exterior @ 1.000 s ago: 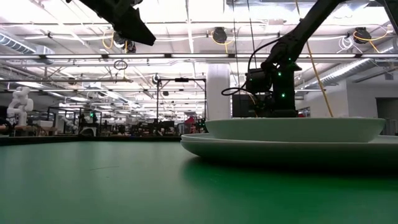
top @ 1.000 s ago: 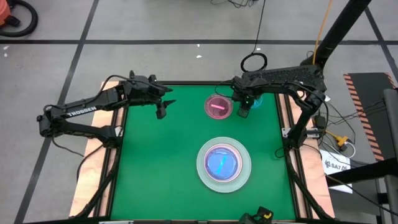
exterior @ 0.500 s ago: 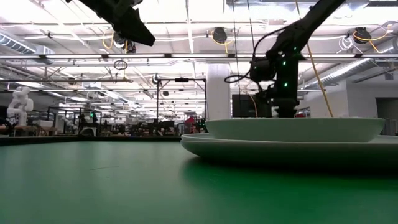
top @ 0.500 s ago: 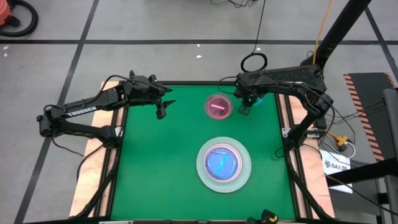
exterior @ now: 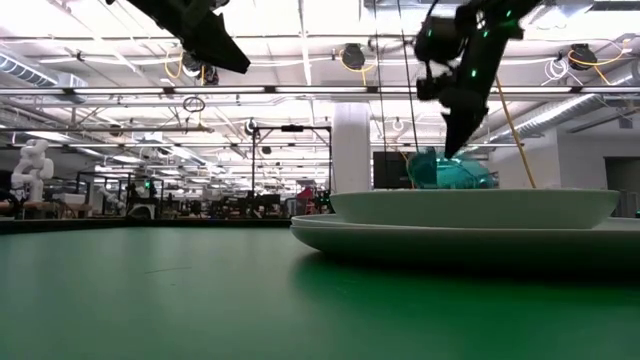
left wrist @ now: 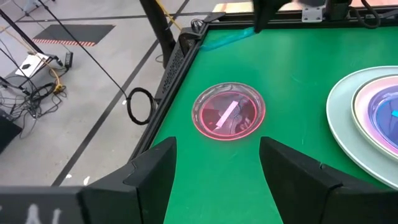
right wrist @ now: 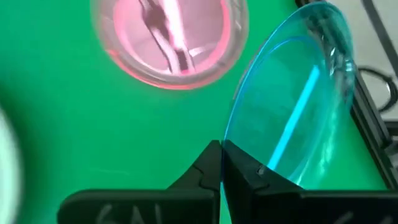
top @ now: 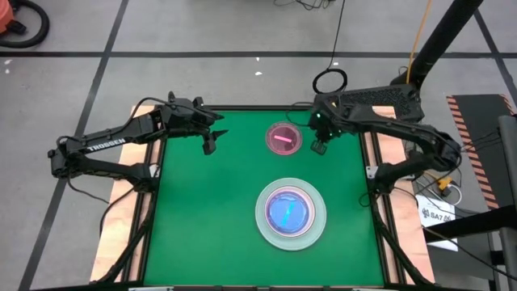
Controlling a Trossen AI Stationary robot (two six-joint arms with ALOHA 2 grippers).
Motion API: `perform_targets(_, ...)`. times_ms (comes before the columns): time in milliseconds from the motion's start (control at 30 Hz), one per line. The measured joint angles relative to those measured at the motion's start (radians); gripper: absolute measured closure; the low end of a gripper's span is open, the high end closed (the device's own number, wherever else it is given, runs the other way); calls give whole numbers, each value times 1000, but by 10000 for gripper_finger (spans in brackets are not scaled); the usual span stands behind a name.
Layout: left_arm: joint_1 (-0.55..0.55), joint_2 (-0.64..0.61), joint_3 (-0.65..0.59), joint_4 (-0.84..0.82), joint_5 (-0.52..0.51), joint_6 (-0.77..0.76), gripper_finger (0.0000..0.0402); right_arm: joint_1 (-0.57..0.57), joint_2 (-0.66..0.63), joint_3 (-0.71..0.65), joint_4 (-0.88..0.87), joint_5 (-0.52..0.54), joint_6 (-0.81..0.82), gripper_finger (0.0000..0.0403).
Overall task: Stack plastic plates
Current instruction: Stack the blue plate on top of the blue plate
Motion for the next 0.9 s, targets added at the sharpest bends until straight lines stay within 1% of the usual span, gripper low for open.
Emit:
perform_targets(167, 0, 0, 0, 0, 0, 0, 165, 156, -50, 1, -10, 5, 100, 402)
perform_targets(367, 0, 0, 0, 1, 0, 0, 165, 354, -56, 1, 7, 109, 216, 402)
perform_targets(500, 0, 0, 0, 1, 0, 0, 165, 461, -54, 1, 46, 111, 290, 402)
perform_targets(700, 0, 0, 0, 2, 0, 0, 165, 593, -53, 11, 125, 143, 342, 402)
perform_targets(833, 0, 0, 0, 2, 0, 5, 165, 660, -17, 72, 131, 189, 376, 402)
perform_targets(900, 0, 0, 0, 2, 0, 5, 165, 690, 18, 105, 143, 189, 381, 403)
